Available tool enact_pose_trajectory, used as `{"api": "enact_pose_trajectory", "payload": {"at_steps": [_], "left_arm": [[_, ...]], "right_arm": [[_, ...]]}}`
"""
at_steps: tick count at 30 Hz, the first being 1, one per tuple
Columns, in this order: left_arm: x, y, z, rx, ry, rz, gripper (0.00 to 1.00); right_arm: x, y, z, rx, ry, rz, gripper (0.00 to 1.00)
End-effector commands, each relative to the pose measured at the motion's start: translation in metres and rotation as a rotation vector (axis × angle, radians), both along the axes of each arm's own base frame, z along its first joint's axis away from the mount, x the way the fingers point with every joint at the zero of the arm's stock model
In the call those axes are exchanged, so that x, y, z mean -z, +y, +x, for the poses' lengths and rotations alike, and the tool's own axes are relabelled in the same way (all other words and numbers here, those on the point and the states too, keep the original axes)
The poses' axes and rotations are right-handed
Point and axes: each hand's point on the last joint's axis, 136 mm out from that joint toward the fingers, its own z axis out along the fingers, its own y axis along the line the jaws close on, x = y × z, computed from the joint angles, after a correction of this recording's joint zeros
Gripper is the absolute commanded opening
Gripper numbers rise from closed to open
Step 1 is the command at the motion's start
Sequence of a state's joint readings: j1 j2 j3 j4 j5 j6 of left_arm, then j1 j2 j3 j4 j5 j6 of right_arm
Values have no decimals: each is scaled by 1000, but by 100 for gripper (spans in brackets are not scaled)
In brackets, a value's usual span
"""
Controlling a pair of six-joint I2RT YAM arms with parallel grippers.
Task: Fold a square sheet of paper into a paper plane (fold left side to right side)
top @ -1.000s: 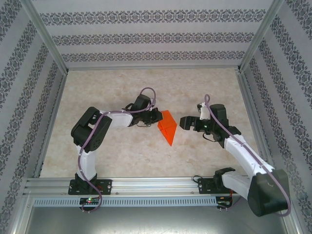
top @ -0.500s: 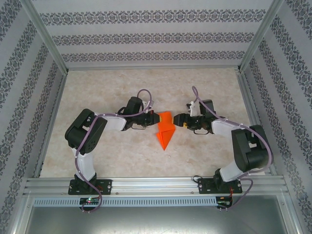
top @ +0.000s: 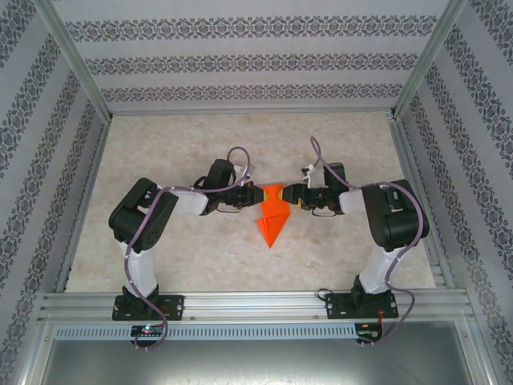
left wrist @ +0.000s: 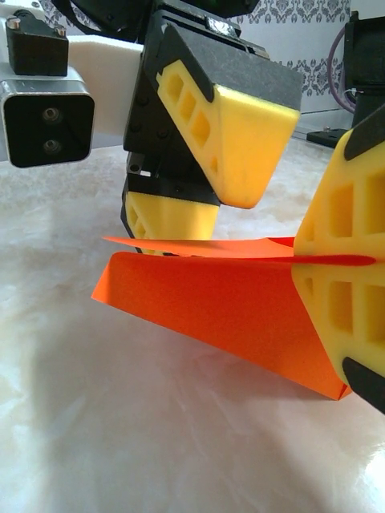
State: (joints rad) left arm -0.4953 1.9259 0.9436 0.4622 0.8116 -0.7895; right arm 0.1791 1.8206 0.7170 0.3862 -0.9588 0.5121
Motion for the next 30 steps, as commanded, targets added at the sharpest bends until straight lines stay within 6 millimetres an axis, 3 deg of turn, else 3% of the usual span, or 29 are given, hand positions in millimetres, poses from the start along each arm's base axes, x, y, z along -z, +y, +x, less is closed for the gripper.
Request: {"api": "enact_pose_trajectory", "payload": {"at_steps": [1,11,17,20,24,27,30], "left_arm": [[-2,-1,5,18,-40,-28,5],[3,-1,6,17,-28,-16,5],[7,-1,6,22,-24,-1,11],[8,2,6,16,-31,24,30],[-2,12,8,-7,-80,106,56],[-15,29,10,-50,-147,204,65],[-36,48,7,-106,-235,289,68]], "right_arm": [[-7,8,-5,-60,-28,65,57],[-8,4,-7,-55,-29,29,35],[-6,-1,-7,-41,-23,-9,12],[-5,-4,-8,-28,-12,-37,0],[-5,-11,-12,1,14,-91,0],[-7,-15,-15,19,33,-121,0],[-8,-17,-17,31,62,-141,0]]}}
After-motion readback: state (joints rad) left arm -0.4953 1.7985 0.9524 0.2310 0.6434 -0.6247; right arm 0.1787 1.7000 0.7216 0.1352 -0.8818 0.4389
